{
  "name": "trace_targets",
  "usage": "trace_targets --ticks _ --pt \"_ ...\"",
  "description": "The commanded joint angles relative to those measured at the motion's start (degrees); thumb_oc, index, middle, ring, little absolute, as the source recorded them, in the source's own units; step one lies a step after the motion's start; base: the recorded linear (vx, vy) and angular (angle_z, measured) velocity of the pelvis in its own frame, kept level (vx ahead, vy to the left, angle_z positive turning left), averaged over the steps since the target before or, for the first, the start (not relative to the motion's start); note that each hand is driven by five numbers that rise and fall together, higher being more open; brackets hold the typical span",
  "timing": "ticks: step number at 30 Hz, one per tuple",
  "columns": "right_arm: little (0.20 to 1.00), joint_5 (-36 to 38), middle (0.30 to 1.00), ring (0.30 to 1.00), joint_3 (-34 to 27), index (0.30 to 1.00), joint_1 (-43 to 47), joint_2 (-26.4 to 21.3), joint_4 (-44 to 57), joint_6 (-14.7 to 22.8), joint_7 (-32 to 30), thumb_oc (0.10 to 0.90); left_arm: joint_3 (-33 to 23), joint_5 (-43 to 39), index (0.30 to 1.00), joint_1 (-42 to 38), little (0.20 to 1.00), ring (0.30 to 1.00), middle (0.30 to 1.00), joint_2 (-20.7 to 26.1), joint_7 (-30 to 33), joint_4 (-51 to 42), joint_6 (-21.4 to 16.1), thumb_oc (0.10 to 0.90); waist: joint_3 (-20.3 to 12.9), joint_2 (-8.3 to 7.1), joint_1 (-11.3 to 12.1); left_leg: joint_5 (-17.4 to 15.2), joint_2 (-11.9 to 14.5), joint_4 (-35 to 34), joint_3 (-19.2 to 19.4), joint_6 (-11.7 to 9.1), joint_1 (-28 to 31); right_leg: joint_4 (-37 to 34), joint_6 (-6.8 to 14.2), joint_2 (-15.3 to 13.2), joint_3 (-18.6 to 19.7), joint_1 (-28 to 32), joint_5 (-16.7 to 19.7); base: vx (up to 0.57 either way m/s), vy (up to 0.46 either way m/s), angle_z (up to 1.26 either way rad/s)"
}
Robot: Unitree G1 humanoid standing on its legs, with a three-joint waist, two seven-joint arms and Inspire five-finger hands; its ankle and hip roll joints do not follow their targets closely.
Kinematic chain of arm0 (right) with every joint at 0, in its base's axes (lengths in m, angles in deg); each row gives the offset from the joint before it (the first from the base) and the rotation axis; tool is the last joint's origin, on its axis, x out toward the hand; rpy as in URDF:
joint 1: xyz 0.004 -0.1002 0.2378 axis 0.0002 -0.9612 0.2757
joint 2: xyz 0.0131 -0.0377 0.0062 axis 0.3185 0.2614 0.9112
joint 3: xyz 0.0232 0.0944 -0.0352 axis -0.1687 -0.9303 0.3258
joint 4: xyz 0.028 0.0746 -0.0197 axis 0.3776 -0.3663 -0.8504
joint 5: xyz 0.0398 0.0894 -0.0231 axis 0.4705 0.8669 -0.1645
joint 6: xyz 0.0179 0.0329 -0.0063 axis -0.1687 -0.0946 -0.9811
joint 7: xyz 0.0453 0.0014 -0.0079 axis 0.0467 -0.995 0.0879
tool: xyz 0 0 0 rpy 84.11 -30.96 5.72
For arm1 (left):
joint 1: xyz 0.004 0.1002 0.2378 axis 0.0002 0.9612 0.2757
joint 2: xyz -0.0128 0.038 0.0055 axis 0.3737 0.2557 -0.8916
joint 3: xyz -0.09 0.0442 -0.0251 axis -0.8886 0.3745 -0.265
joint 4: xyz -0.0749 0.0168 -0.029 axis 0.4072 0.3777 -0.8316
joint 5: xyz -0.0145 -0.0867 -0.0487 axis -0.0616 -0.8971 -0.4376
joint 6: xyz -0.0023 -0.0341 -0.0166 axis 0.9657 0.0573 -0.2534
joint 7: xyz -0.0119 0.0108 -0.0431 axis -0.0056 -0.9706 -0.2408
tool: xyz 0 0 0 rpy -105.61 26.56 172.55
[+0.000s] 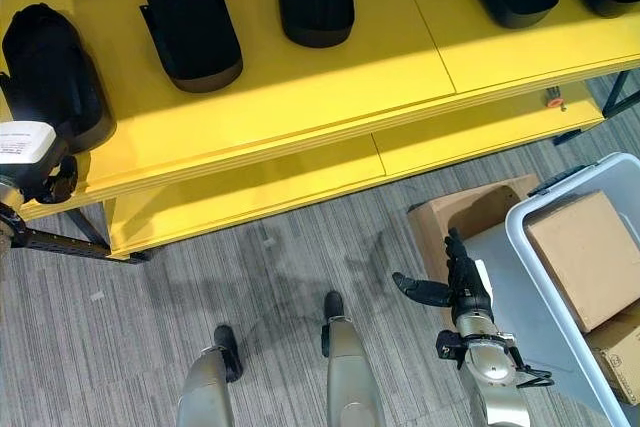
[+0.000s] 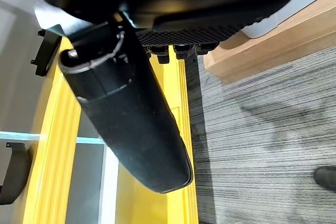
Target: Move parts from the plastic box to the shelf.
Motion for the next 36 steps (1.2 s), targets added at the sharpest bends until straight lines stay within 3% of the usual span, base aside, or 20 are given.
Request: trace_targets --ticks 1,11,27,32,36 --pt "1.0 0.2 1.0 1.0 -6.1 1.0 -1.5 -2.3 7.1 3.9 -0.6 0.9 -5.1 1.0 1.0 0.0 1.0 1.0 1.0 6.6 2.0 -0.8 1.6 0.9 -2.6 -0.13 0.1 0.6 0.7 -1.2 -0.9 2.0 0.7 -2.7 2.9 -2.6 3.8 6.8 -3.8 0.0 0.0 0.0" --pt "1.0 -0.1 1.0 1.0 -7.0 1.0 -1.7 -2.1 7.4 3.5 -0.5 0.9 -10.9 -3.6 1.0 5.1 1.0 1.0 1.0 6.7 1.8 -6.0 0.9 0.9 -2.8 0.28 0.6 0.7 0.5 -1.3 -1.0 2.0 0.7 -2.4 2.7 -2.6 3.6 6.8 -4.2 0.0 -0.001 0.01" --pt "1.0 -1.0 1.0 1.0 -8.8 1.0 -2.5 -1.6 7.0 2.9 -0.9 0.9 -30.2 -6.7 1.0 20.2 1.0 1.0 1.0 6.5 5.7 -18.2 0.3 0.9 -2.8 0.77 2.3 0.7 0.1 -1.9 -1.4 1.9 1.7 -1.9 2.4 -2.8 3.2 7.8 -5.0 0.0 -0.002 0.0" --pt "1.0 -0.6 1.0 1.0 -8.2 1.0 -2.5 -1.2 6.9 3.6 -1.0 0.9 -36.7 -11.1 1.0 21.8 1.0 1.0 1.0 2.3 10.9 -20.3 -0.8 0.9 -2.8 0.59 2.5 0.7 -0.1 -1.9 -1.7 2.0 1.6 -1.6 2.2 -2.9 3.1 7.7 -5.1 0.0 -0.011 0.03" --pt "1.0 -0.3 1.0 1.0 -7.5 1.0 -2.4 -1.1 6.8 3.8 -0.7 0.9 -37.0 -15.5 1.0 21.1 1.0 1.0 1.0 -1.3 12.4 -21.3 -2.0 0.9 -2.7 0.41 2.4 0.7 -0.1 -1.9 -1.6 1.9 1.7 -1.4 2.1 -2.9 3.0 7.7 -5.1 0.0 0.0 0.0"
